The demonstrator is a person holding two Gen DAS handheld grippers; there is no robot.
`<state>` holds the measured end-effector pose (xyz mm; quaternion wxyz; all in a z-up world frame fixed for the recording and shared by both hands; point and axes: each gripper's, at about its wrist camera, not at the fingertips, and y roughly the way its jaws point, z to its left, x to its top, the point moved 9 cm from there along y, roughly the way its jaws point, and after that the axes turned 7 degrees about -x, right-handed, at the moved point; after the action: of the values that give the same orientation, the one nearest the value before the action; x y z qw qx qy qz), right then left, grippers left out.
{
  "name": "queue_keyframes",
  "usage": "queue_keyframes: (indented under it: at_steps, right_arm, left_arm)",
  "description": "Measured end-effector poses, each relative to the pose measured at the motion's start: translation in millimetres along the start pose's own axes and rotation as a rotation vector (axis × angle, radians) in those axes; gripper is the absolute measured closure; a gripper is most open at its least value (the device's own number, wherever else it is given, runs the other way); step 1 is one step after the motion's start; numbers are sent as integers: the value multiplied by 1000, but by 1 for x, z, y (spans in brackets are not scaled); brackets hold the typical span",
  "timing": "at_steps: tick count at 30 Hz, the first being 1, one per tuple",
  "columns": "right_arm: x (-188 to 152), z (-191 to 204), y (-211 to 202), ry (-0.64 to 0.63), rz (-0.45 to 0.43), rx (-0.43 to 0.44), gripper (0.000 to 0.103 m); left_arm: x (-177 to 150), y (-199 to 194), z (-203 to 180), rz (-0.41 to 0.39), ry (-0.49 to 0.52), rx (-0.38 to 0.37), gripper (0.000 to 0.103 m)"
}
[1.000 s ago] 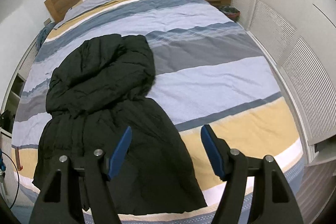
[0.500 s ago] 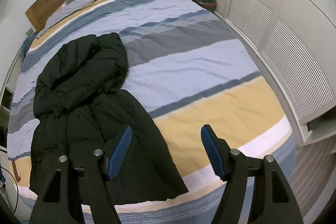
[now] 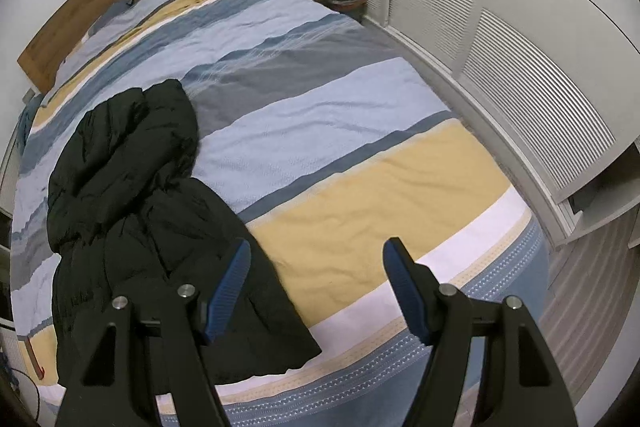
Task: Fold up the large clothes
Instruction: 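Pull both grippers back from the black coat and reposition beside it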
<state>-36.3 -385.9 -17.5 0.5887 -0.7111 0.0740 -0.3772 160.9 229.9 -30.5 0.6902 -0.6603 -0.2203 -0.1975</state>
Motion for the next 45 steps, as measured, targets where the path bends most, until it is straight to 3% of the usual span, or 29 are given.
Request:
queue_keyframes:
  at_steps: [6, 22, 31, 45]
  right_arm:
    - [-4, 18, -1, -42, 0, 24, 35]
    - [-28, 27, 5, -73, 40, 32, 35]
    - [-55, 32, 33, -90, 116, 33, 35]
    - [-94, 60, 69, -144, 211, 58, 31]
  left_arm:
    - [-10, -2, -8, 9, 2, -59, 1]
    - [-29, 0, -55, 39, 129, -54, 0]
    - [-59, 21, -64, 110, 133, -62, 0]
    - [-76, 47, -62, 170, 151, -59, 0]
